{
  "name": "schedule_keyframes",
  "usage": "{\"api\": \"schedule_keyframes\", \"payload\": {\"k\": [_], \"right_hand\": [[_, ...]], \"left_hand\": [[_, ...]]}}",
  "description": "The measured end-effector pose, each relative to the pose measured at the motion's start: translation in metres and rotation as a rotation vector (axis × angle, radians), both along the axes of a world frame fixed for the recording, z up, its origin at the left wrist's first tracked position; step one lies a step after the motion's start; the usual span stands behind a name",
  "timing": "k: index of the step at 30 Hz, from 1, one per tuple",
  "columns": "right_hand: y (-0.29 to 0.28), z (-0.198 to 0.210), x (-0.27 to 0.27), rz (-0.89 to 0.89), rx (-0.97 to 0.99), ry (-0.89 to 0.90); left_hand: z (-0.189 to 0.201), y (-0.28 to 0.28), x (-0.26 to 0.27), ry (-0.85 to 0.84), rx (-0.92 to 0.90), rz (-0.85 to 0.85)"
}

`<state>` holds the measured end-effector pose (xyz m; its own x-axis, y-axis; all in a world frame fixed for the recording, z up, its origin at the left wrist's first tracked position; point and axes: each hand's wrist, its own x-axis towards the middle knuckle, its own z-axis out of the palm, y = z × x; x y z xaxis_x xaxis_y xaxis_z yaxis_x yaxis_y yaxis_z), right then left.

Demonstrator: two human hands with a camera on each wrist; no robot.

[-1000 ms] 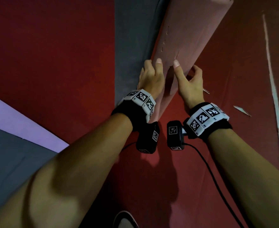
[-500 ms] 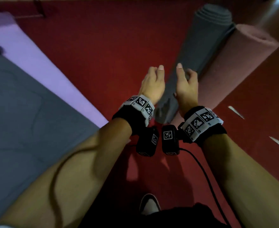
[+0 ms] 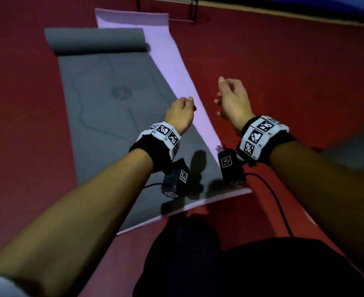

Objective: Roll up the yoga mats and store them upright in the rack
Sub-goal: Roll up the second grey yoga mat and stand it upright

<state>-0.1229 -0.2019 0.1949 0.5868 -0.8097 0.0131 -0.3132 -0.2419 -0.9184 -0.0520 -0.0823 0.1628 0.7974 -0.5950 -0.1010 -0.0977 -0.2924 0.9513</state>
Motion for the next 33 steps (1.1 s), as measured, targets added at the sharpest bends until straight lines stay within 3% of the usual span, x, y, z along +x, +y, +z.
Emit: {"api": "schedule_keyframes", "payload": {"k": [8,14,26,33], "right_hand": [[0.037,-0.113,0.092,0.400,0.002,0.188],[0.065,-0.208,0.067,0.569,0.052,0.350],[0.093,-0.251,0.029,0.635,0.010,0.483],[0.107,-0.261,0.010,0.747,0.024,0.637]], "left_hand": [[-0.098,0.034,0.065,0.091,0.172,0.133],[-0.171,0.069,0.046,0.271,0.409,0.091],[-0.204,0.093,0.005,0.452,0.428,0.036],[-0.209,0.114,-0.010,0.382,0.631,-0.179]]}}
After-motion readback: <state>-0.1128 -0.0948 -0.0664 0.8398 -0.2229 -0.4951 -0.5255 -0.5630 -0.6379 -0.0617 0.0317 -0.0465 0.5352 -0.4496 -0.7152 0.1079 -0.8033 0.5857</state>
